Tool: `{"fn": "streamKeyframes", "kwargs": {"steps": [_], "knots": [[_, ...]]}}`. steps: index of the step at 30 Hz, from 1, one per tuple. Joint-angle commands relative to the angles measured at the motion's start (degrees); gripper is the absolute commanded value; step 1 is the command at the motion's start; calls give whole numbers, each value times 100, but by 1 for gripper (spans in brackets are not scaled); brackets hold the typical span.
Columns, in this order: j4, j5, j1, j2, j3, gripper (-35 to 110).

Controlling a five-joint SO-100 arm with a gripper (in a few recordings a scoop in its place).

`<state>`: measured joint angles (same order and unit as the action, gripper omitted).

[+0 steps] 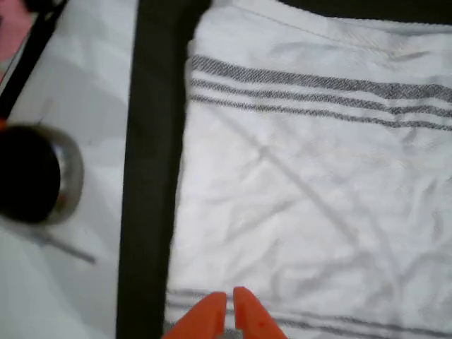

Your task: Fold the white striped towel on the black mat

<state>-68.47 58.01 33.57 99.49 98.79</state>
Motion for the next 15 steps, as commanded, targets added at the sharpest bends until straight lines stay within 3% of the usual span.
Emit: {"fn": "streamKeyframes", "kwargs": {"steps": [1,15], "knots": [[-229,-114,246,-633,-536,3],[-308,-167,387,-3076,-2452,12]]}}
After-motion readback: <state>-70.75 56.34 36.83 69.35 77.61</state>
